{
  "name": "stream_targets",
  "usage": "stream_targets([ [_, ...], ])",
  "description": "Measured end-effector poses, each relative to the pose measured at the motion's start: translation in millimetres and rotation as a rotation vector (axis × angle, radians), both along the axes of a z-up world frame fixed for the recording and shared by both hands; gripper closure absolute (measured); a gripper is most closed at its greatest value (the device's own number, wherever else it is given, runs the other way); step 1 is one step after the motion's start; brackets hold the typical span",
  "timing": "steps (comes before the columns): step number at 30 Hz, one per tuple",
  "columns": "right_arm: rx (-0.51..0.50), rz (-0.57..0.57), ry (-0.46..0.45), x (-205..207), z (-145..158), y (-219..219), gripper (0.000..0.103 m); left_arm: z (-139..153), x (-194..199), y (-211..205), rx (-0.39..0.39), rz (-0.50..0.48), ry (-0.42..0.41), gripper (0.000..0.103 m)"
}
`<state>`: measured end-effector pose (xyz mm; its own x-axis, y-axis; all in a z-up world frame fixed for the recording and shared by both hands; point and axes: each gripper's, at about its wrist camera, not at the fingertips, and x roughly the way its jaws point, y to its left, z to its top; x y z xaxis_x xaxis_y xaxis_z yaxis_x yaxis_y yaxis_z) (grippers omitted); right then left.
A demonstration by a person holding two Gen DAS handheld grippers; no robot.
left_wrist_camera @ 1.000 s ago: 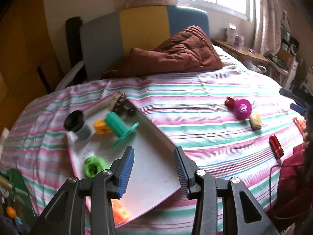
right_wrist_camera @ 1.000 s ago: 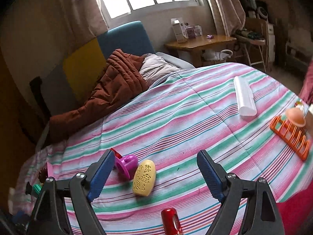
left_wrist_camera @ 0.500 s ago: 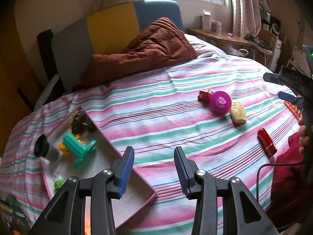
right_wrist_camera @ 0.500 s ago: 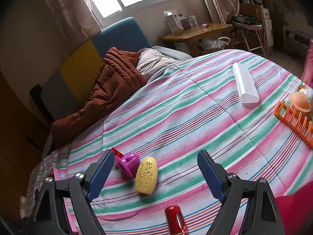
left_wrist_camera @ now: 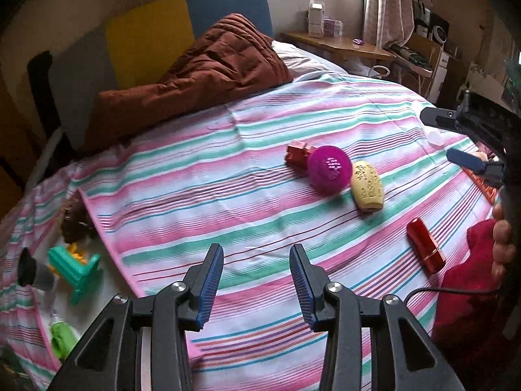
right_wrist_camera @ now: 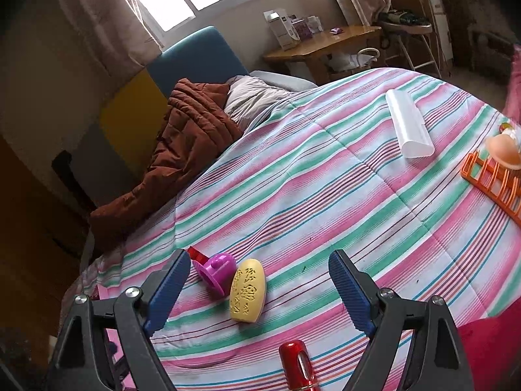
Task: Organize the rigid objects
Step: 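Reach the left gripper toward the magenta cup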
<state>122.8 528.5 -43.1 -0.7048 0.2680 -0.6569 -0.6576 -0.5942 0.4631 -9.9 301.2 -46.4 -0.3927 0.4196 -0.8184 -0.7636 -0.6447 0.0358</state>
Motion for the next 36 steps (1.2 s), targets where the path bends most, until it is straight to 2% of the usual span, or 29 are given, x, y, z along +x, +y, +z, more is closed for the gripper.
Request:
stream_targets([
  [5,-0.011,-0.011,0.009,2,0,3,0.016,-7,-11,19,0.059,-0.008,-0.149,0.06],
  [6,-0.015,-0.017,0.014,3,0,4,0.016,-7,-13,25,0.065,-0.013,-0.156,0.059],
  [9,-0.032,-0.031,0.027,6,-1,7,0.015,-6,-15,42,0.077,-0.038,-0.148,0.042],
  [10,-0.039,-0.032,0.03,7,-1,8,0.015,-6,-16,48,0.082,-0.045,-0.15,0.04],
  [13,-0.055,-0.032,0.035,7,-2,10,0.015,-9,-22,68,0.079,-0.062,-0.172,0.039],
  [15,-0.059,-0.03,0.036,7,-3,10,0.014,-14,-28,80,0.087,-0.051,-0.22,0.039],
  [17,-0.067,-0.024,0.036,6,-4,10,0.014,-15,-32,92,0.089,-0.056,-0.199,0.034],
  [18,-0.069,-0.021,0.035,6,-5,10,0.014,-18,-33,99,0.083,-0.072,-0.196,0.026],
  [19,-0.071,-0.019,0.035,6,-5,10,0.014,-21,-35,103,0.079,-0.079,-0.21,0.023],
  [21,-0.076,-0.015,0.035,5,-6,10,0.014,-29,-43,112,0.103,-0.073,-0.286,0.023],
  [24,-0.083,-0.011,0.034,4,-6,9,0.014,-41,-52,123,0.116,-0.049,-0.307,0.023],
  [26,-0.085,-0.01,0.034,4,-7,9,0.014,-54,-61,127,0.123,-0.039,-0.356,0.025],
  [28,-0.083,-0.013,0.032,4,-7,9,0.014,-64,-68,124,0.149,-0.013,-0.426,0.061],
  [29,-0.083,-0.016,0.031,4,-7,9,0.014,-66,-70,119,0.173,0.002,-0.446,0.063],
  [30,-0.083,-0.017,0.031,4,-8,9,0.014,-65,-70,115,0.189,-0.002,-0.44,0.071],
  [32,-0.083,-0.018,0.028,3,-8,9,0.014,-60,-66,106,0.203,-0.026,-0.417,0.076],
  [36,-0.085,-0.014,0.023,2,-9,9,0.014,-49,-60,85,0.2,-0.038,-0.354,0.078],
])
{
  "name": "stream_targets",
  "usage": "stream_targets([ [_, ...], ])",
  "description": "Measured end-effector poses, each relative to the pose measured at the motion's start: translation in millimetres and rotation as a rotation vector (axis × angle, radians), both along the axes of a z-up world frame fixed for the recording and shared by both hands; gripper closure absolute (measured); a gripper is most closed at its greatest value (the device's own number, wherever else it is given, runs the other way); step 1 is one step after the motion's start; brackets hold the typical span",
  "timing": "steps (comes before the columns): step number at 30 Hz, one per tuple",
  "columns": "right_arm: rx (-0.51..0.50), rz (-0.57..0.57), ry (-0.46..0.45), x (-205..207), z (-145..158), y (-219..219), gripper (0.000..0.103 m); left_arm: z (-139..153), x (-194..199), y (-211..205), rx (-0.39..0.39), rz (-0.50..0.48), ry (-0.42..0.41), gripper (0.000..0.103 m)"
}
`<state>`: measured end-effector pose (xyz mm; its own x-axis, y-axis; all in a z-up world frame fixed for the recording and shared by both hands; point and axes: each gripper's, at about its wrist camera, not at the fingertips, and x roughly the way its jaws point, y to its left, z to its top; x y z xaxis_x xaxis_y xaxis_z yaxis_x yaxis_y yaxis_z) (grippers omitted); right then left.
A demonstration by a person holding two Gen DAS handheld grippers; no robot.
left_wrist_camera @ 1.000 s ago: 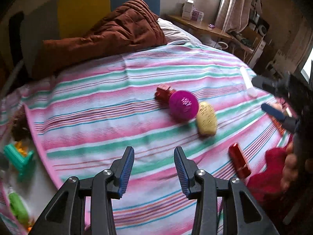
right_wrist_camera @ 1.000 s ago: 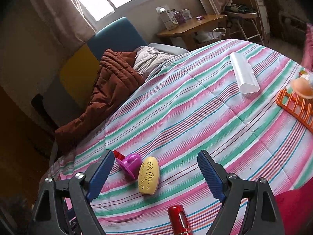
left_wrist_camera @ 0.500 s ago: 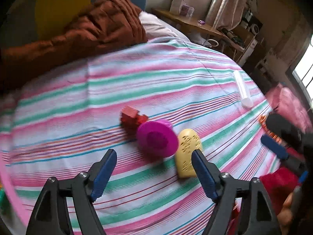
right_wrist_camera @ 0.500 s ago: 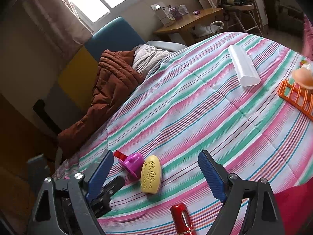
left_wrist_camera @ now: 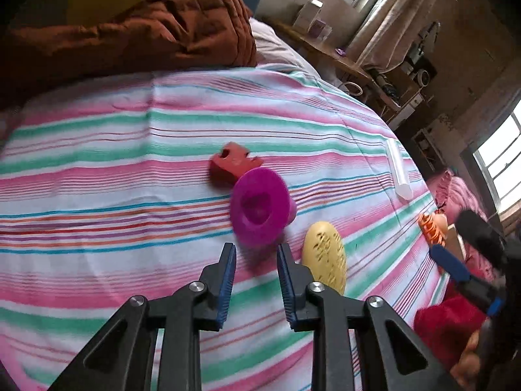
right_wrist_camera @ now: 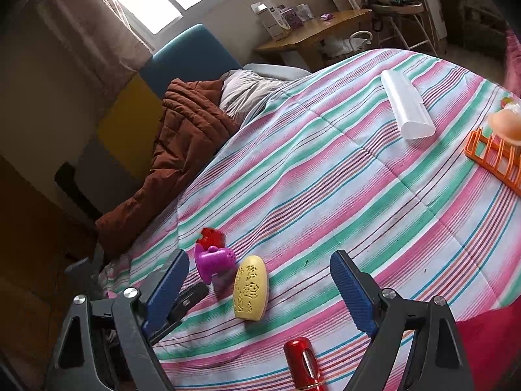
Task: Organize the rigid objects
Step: 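Reach the left gripper toward the magenta cup, then close the left gripper on the magenta cup rim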
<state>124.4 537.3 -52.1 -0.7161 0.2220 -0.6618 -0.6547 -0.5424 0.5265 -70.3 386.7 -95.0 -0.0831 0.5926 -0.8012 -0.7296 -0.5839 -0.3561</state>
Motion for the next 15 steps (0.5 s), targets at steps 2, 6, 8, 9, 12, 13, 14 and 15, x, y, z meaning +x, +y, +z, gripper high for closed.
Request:
stream_targets([
  [2,-0.001,-0.002,-0.003,1,0,0,0.014,4,1,-10,-0.016,0.005,0.018,0.078],
  [6,-0.01,-0.009,-0.009,0,-2,0,0.014,10,-5,-21,-0.023,0.021,0.0,0.071],
  [8,-0.011,-0.008,-0.014,0,-3,0,0.014,13,-8,-19,-0.022,0.032,-0.015,0.069],
  [9,-0.01,-0.006,-0.016,0,-3,0,0.014,16,-8,-19,-0.017,0.036,-0.018,0.067],
  [12,-0.012,-0.001,-0.024,-2,-4,0,0.014,23,-2,-8,0.001,0.013,0.008,0.065],
  [13,-0.015,0.001,-0.024,-2,-4,-1,0.014,25,0,-2,0.005,-0.001,0.013,0.065],
  [14,-0.019,0.003,-0.025,-3,-5,0,0.014,26,1,1,0.008,-0.01,0.012,0.065],
  [15,-0.022,0.005,-0.024,-3,-5,0,0.013,27,2,8,0.012,-0.022,0.011,0.064],
])
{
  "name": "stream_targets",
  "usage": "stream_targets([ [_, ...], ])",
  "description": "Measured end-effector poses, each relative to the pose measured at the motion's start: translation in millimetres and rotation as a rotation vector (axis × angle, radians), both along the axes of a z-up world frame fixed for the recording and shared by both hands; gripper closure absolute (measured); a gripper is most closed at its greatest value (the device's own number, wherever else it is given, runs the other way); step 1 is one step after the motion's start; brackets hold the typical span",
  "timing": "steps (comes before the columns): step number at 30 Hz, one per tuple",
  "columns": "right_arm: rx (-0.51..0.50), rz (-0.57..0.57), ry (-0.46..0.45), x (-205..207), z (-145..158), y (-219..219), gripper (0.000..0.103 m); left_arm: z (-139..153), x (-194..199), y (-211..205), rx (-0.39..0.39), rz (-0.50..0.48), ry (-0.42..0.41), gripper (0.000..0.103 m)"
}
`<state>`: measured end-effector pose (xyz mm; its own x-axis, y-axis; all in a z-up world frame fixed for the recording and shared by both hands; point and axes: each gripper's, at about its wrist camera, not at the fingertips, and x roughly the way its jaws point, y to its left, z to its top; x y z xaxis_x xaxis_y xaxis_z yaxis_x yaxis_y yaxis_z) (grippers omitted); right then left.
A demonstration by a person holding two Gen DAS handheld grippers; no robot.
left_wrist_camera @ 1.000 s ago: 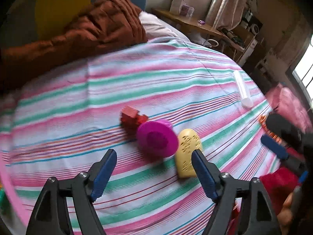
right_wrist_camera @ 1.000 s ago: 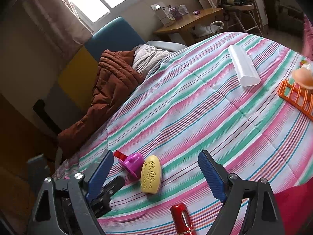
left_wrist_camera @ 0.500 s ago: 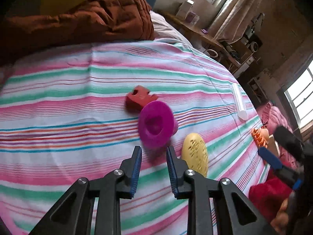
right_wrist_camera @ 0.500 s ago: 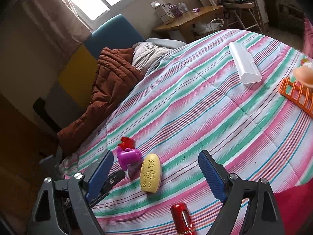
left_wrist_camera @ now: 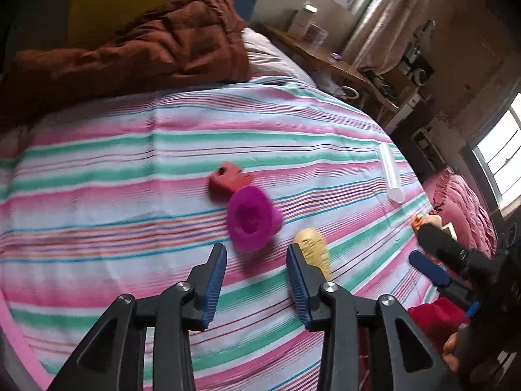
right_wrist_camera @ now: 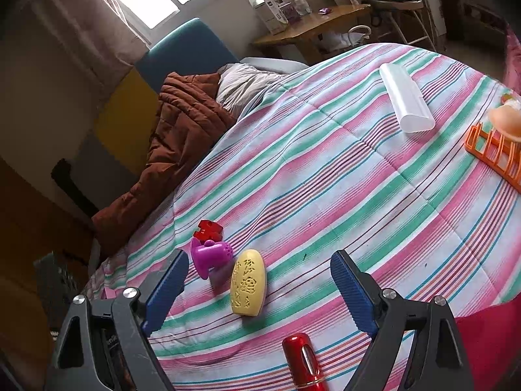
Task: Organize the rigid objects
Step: 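Close the left gripper on the magenta cup rim, then lift the magenta cup with the left gripper while the right grasps the red tube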
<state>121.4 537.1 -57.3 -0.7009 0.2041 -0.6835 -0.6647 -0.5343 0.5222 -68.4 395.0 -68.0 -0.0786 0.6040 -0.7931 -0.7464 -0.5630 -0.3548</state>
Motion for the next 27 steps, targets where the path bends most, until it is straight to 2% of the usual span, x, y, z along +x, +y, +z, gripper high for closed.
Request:
stream_targets([
  [3,-0.007,0.005,0.004,0,-1,1,0.013,-1,0,19,-0.004,-0.027,0.011,0.061],
  [7,-0.023,0.011,0.009,-1,-2,1,0.013,-11,-4,36,-0.02,-0.043,-0.022,0.061],
  [9,-0.03,0.017,0.011,-2,-3,1,0.013,-14,-4,42,-0.026,-0.056,-0.008,0.063],
  [11,-0.036,0.025,0.012,-3,-4,1,0.013,-18,-4,46,-0.032,-0.067,-0.008,0.076],
  [12,-0.036,0.027,0.011,-4,-4,1,0.013,-21,-5,48,-0.04,-0.072,-0.008,0.086],
  [13,-0.037,0.029,0.011,-4,-4,1,0.013,-24,-6,49,-0.044,-0.07,-0.004,0.09],
  [20,-0.04,0.012,0.01,-2,-5,2,0.013,-18,-2,24,-0.018,-0.059,0.012,0.091],
  [27,-0.089,0.004,-0.002,-3,-12,6,0.013,8,13,-37,0.007,-0.002,0.053,0.091],
])
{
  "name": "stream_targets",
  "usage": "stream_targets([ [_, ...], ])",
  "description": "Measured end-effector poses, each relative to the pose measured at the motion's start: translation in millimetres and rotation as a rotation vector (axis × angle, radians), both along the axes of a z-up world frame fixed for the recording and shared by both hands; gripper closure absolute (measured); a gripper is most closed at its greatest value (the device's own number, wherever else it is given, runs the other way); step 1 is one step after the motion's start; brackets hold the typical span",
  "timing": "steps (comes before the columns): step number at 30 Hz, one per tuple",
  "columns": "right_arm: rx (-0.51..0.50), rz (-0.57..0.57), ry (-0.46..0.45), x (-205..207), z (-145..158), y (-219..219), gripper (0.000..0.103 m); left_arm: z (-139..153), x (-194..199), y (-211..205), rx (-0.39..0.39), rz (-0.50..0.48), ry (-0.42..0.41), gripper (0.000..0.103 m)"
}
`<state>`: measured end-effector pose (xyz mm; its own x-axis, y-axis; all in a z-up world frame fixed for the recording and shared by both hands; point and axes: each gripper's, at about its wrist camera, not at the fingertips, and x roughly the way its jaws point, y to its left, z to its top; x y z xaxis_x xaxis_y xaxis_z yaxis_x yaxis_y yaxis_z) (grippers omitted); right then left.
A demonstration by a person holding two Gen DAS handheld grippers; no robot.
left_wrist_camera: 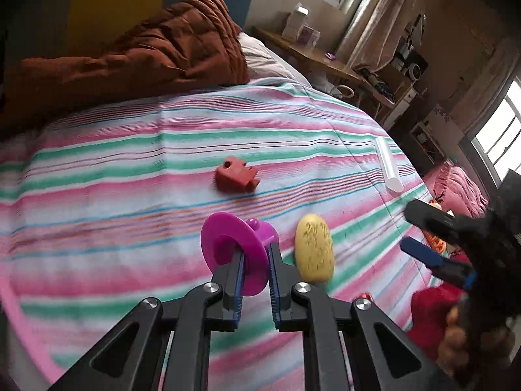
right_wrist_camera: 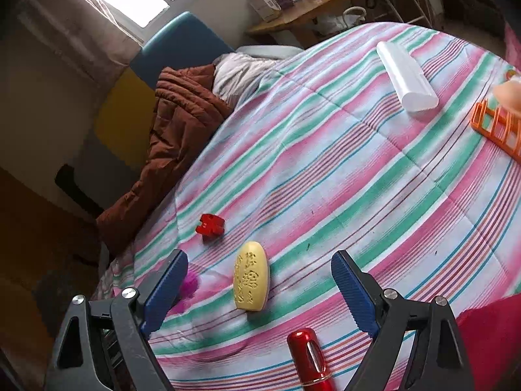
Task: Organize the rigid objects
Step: 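Lift the magenta cup with the left gripper while the right grasps the red tube, then carry the magenta cup into the tray and open the left gripper while the right holds the red tube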
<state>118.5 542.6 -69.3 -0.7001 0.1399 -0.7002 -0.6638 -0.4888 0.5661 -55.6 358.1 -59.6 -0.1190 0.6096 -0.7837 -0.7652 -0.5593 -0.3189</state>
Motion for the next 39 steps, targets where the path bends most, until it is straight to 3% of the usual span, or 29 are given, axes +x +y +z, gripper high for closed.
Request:
stream_targets([
  [3,-0.001,0.043,-0.062,-11,-5,-5,0.013,11,9,-24,0.014,0.014,0.017,0.091],
  [9,-0.087,0.246,-0.204,-36,-19,-23,0.013,38,24,-78,0.062,0.028,0.064,0.091],
  [15,0.011,0.381,-0.392,-41,-9,-40,0.013,48,28,-115,0.107,0.061,0.062,0.091],
  [21,0.044,0.497,-0.653,-41,-45,-60,0.043,50,28,-153,0.142,0.111,0.041,0.091],
  [23,0.105,0.545,-0.708,-47,-49,-71,0.076,51,28,-163,0.15,0.129,0.036,0.091],
  [25,0.159,0.601,-0.696,-52,-46,-86,0.077,52,27,-174,0.15,0.152,0.044,0.091],
  [31,0.248,0.725,-0.493,-71,-37,-135,0.077,58,23,-213,0.149,0.246,0.085,0.091],
  [34,0.333,0.744,-0.425,-83,-41,-150,0.077,64,21,-231,0.131,0.297,0.128,0.091],
  [39,0.425,0.749,-0.386,-96,-46,-154,0.076,74,22,-253,0.067,0.386,0.224,0.091],
])
